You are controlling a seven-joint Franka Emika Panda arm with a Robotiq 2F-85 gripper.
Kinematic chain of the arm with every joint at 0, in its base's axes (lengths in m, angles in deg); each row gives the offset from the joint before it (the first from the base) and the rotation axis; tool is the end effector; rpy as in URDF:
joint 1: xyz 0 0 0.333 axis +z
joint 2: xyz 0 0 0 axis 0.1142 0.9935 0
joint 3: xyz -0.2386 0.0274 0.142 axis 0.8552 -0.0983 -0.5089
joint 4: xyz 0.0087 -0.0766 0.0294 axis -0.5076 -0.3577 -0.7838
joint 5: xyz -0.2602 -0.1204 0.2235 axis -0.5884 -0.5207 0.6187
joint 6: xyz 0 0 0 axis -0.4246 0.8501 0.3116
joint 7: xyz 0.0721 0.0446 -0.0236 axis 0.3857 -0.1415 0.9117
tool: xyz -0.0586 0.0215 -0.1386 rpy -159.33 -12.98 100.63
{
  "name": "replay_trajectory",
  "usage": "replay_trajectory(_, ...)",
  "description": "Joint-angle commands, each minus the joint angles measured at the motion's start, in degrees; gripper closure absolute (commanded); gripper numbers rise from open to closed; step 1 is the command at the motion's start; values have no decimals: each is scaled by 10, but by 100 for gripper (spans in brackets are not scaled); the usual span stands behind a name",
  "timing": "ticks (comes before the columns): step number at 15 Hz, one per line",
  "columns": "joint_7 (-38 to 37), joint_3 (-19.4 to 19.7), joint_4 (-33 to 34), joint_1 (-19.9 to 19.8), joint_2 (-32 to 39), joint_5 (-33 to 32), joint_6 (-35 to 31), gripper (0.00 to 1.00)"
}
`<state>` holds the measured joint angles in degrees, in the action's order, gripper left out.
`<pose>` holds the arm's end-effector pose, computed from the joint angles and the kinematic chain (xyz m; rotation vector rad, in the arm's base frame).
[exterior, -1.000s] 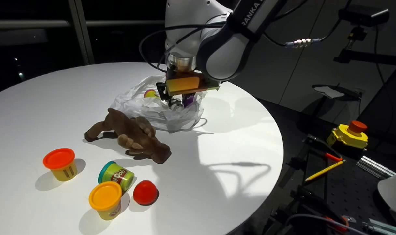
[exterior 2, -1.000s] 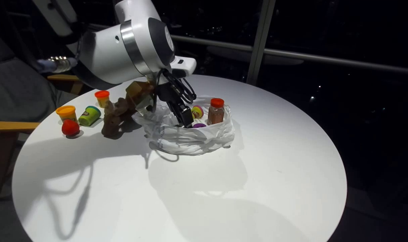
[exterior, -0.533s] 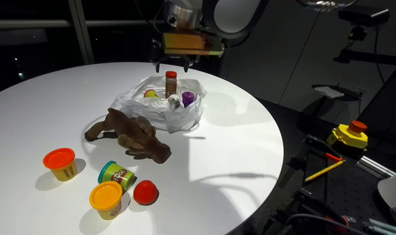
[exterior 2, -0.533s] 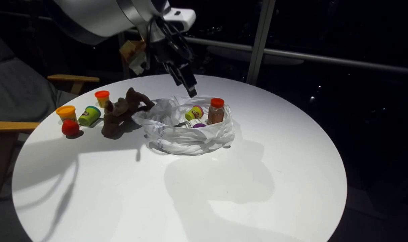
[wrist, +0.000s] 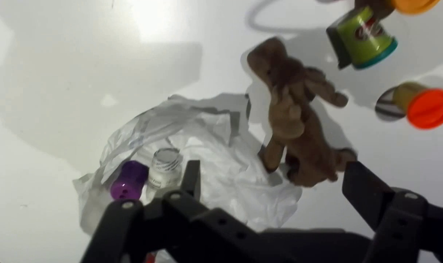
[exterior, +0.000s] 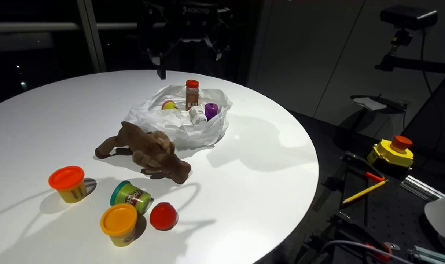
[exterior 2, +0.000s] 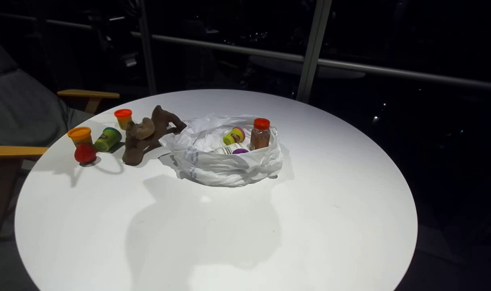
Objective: Put the objects in the plastic
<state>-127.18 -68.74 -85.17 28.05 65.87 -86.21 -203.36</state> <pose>0.4927 0.2150 0.2869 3.0102 -0.4689 0.3064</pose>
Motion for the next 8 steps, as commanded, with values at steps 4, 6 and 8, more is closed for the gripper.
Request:
replay_trajectory(4,126,-110,-81,-2,23,58,-37,0)
replay_trajectory(6,90,-106,-76,0,22,40,-23,0)
replay_trajectory(8,101,-110,-80,2,30,42,-27,0)
